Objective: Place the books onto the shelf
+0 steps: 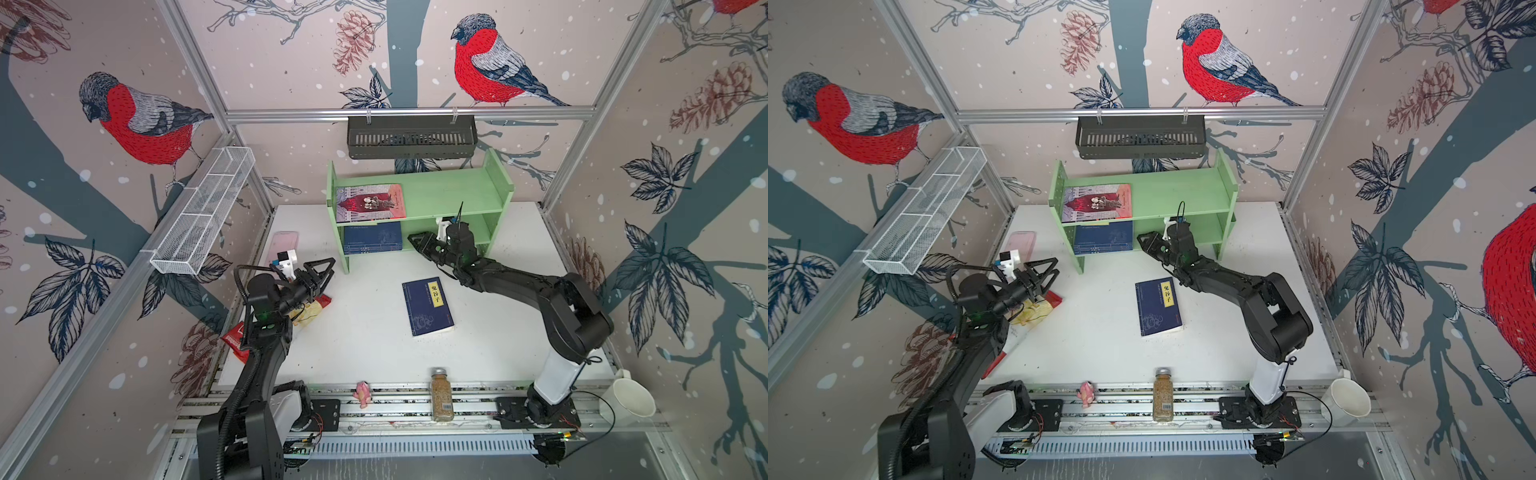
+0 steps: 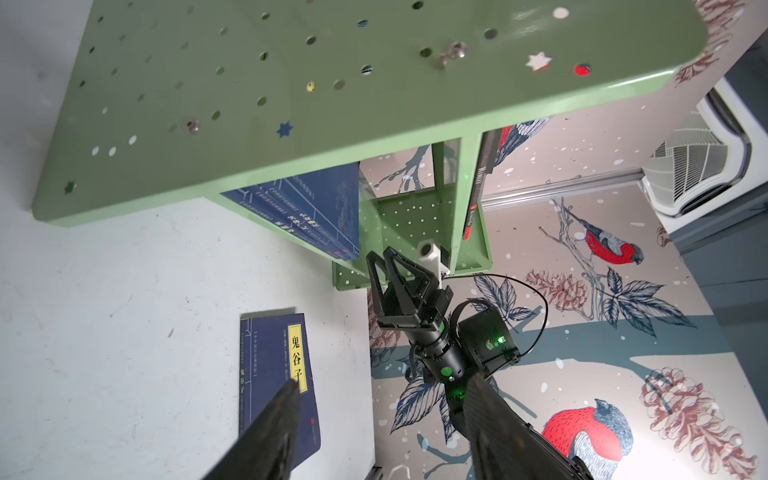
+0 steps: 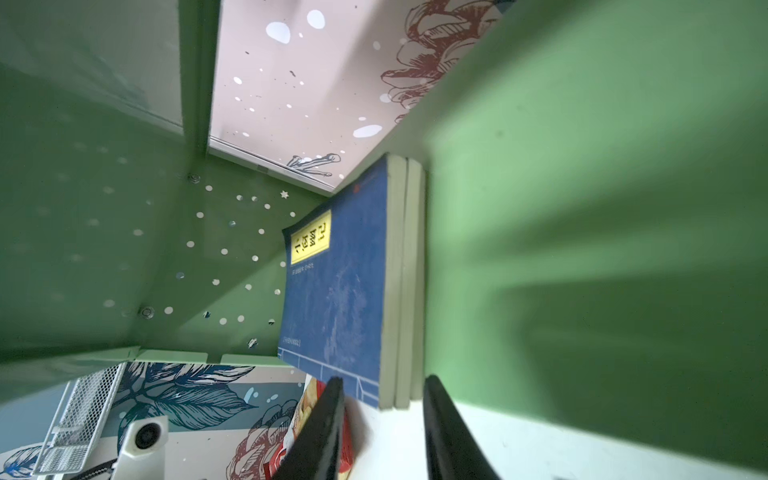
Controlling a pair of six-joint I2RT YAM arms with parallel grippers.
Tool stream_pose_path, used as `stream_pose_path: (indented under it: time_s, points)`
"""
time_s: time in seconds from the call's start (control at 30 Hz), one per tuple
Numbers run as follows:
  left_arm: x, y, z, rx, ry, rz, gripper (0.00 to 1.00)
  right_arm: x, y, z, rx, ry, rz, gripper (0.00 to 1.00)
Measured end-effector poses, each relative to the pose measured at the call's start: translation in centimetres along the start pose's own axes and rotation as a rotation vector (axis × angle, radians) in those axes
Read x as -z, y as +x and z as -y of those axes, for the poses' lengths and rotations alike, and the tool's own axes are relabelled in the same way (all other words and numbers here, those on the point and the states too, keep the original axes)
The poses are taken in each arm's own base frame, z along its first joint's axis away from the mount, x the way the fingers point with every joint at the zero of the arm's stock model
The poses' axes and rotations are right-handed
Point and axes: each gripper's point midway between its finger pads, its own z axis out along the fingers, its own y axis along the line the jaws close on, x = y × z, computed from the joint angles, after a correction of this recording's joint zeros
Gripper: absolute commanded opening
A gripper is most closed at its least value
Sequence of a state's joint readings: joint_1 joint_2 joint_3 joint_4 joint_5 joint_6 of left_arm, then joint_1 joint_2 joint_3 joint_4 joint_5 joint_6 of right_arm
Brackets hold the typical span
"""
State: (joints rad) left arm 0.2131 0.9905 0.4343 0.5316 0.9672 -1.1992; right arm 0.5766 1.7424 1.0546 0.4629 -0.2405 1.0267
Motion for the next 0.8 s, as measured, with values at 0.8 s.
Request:
stream_pose_path:
  time_s: [0.8]
  points:
    - [-2.1,6.7,-1.9,-0.120,-0.095,-0.284,0.81,11.8,7.0,3.8,0.076,0.211,-0.178,0.54]
